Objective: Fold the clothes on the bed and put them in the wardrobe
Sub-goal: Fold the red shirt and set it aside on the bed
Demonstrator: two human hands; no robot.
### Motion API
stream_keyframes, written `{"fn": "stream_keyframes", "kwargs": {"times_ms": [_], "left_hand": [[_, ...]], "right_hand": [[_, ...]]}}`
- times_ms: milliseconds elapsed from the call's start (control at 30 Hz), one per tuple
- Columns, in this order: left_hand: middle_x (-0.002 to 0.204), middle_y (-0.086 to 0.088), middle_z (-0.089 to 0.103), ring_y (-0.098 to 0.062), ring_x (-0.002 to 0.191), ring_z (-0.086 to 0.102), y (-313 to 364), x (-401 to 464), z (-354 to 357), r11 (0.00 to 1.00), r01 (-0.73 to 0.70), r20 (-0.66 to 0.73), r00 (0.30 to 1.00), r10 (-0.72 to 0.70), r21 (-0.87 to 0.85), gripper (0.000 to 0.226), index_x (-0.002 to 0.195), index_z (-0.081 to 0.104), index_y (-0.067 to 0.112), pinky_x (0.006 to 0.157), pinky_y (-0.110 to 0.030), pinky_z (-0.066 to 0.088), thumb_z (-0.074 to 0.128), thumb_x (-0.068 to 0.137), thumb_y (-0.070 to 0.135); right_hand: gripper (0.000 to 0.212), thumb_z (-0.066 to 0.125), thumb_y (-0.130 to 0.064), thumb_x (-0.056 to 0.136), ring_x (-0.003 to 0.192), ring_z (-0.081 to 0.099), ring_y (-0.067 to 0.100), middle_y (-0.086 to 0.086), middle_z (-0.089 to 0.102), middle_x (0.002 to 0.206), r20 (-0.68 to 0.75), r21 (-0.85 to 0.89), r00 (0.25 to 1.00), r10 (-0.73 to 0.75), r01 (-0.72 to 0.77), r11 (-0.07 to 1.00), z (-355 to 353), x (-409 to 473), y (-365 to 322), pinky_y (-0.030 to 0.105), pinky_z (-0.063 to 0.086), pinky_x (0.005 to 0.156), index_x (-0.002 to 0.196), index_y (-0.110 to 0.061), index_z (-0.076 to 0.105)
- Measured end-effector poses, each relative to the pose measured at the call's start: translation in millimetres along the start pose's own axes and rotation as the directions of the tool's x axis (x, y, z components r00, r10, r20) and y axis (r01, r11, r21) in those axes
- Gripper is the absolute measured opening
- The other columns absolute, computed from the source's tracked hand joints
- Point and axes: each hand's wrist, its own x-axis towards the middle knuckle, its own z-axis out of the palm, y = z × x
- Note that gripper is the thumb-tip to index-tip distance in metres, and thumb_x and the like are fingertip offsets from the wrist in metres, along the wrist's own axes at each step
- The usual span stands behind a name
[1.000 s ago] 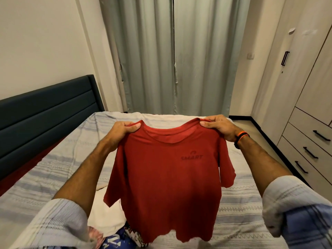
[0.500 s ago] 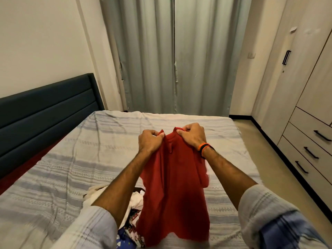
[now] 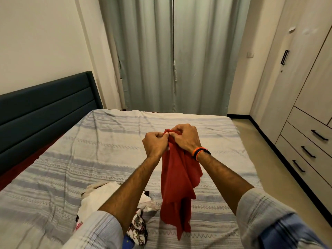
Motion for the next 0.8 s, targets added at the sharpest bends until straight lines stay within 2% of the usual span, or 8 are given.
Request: {"fn": "stream_keyframes", "kwargs": {"times_ms": [133, 267, 367, 467, 567, 667, 733, 800], "left_hand": [[0.056, 0.004, 0.066, -0.012, 0.043, 0.065, 2, 0, 1, 0.999, 0.032, -0.020, 0.999, -0.032, -0.027, 0.023, 0.064, 0.070, 0.019, 0.052, -0.024, 0.058, 0.073, 0.086, 0.024], [0.059, 0.006, 0.069, -0.014, 0.057, 0.070, 0, 1, 2, 0.999, 0.034, -0.070, 0.997, -0.035, -0.013, 0.026, 0.058, 0.070, 0.025, 0.067, -0.032, 0.061, 0.073, 0.082, 0.035], [0.077, 0.007, 0.074, -0.014, 0.077, 0.067, 0, -1, -1, 0.997, 0.050, -0.101, 0.994, -0.044, 0.051, 0.021, 0.076, 0.077, 0.024, 0.073, -0.027, 0.053, 0.070, 0.082, 0.043], [0.085, 0.005, 0.075, -0.015, 0.082, 0.067, -1, 0, -3, 0.997, 0.038, -0.098, 0.995, -0.031, 0.072, 0.022, 0.085, 0.079, 0.023, 0.075, -0.026, 0.051, 0.071, 0.082, 0.043], [0.086, 0.004, 0.076, -0.012, 0.082, 0.066, -1, 1, -1, 0.997, 0.007, -0.050, 0.999, -0.004, 0.072, 0.019, 0.087, 0.079, 0.019, 0.077, -0.025, 0.051, 0.072, 0.083, 0.037], [0.070, 0.004, 0.074, -0.010, 0.067, 0.070, -2, 3, 1, 0.999, -0.012, 0.001, 1.000, 0.012, 0.040, 0.014, 0.075, 0.078, 0.020, 0.073, -0.028, 0.059, 0.070, 0.083, 0.029], [0.059, 0.004, 0.070, -0.007, 0.055, 0.068, -1, 3, 2, 1.000, -0.018, 0.041, 0.999, 0.018, 0.008, 0.020, 0.065, 0.073, 0.021, 0.065, -0.024, 0.059, 0.065, 0.083, 0.017], [0.057, 0.004, 0.069, -0.005, 0.052, 0.067, -1, 3, 1, 0.999, -0.015, 0.084, 0.996, 0.019, -0.041, 0.027, 0.065, 0.073, 0.020, 0.064, -0.024, 0.060, 0.058, 0.081, 0.004]], "right_hand": [[0.017, 0.070, -0.040, 0.084, 0.092, 0.063, 0.013, -0.007, 0.073, 0.097, -0.126, -0.098, 0.992, 0.008, -0.020, 0.995, 0, -6, -4, 0.029, 0.050, 0.076, 0.090, -0.027, 0.078], [0.017, 0.070, -0.039, 0.083, 0.084, 0.068, 0.012, -0.007, 0.075, 0.086, -0.183, 0.046, 0.973, 0.142, -0.136, 0.990, 2, -5, -4, 0.028, 0.053, 0.077, 0.084, -0.024, 0.077], [0.016, 0.072, -0.037, 0.081, 0.086, 0.069, 0.011, -0.006, 0.075, 0.085, -0.164, 0.144, 0.962, 0.217, -0.195, 0.970, 4, -3, -2, 0.026, 0.053, 0.079, 0.084, -0.023, 0.076], [0.017, 0.074, -0.040, 0.079, 0.084, 0.068, 0.007, -0.008, 0.076, 0.085, -0.158, 0.155, 0.963, 0.217, -0.193, 0.969, 5, -4, -4, 0.024, 0.053, 0.078, 0.085, -0.024, 0.078], [0.015, 0.077, -0.039, 0.077, 0.080, 0.069, 0.004, -0.009, 0.075, 0.080, -0.132, 0.191, 0.965, 0.226, -0.198, 0.961, 10, -3, -3, 0.025, 0.055, 0.078, 0.083, -0.025, 0.078], [0.010, 0.077, -0.030, 0.079, 0.080, 0.070, 0.004, -0.007, 0.076, 0.083, -0.108, 0.222, 0.973, 0.206, -0.179, 0.959, 13, -3, -3, 0.026, 0.057, 0.081, 0.085, -0.022, 0.079], [0.011, 0.075, -0.022, 0.083, 0.082, 0.069, 0.004, -0.003, 0.077, 0.089, -0.062, 0.238, 0.984, 0.164, -0.145, 0.960, 11, -4, -2, 0.021, 0.056, 0.081, 0.092, -0.018, 0.079], [0.015, 0.073, -0.020, 0.085, 0.083, 0.069, 0.004, -0.001, 0.077, 0.093, -0.021, 0.238, 0.993, 0.116, -0.107, 0.965, 9, -5, -1, 0.018, 0.055, 0.081, 0.098, -0.016, 0.079]]}}
